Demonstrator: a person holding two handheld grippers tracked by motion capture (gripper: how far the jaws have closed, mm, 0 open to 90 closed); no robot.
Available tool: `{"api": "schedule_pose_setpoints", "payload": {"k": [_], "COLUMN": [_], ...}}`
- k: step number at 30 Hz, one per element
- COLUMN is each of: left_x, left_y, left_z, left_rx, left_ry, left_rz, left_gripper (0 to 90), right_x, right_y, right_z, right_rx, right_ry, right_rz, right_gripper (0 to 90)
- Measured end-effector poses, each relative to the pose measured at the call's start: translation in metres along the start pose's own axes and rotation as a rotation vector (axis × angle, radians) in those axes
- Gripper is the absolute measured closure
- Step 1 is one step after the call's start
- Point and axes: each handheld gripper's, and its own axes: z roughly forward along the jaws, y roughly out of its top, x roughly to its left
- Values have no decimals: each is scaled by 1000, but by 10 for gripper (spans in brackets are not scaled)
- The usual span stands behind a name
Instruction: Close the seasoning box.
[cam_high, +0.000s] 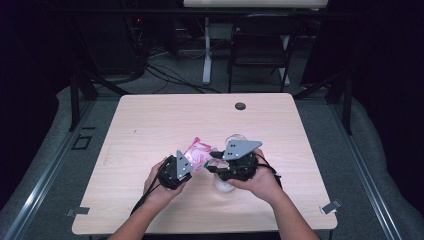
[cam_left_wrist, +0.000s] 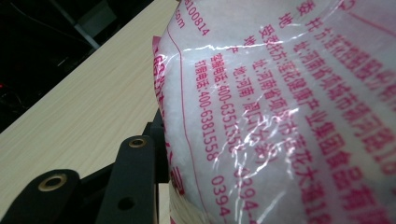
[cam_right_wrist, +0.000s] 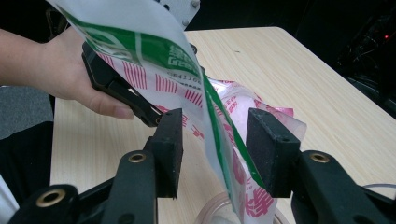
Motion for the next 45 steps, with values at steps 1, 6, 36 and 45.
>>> {"api": "schedule_pose_setpoints", "payload": {"k": [1,6,36,45], "left_x": [0,-1,1,2], "left_y": [0,0,3,8], "left_z": [0,-1,1,0], "left_rx": [-2,-8,-41,-46], "left_ry": [2,30,168,190], "left_rz": [1,22,140,184], "left_gripper": [599,599,602,603], "right_x": [0,0,1,-4], "right_y": [0,-1,-3,-5], "right_z": [0,0,-5,-7], "right_rx": [0,13,50,44], "right_ry": [-1,1,6,31], "right_rz": [-1,3,30,88], "right_gripper": [571,620,900,900]}}
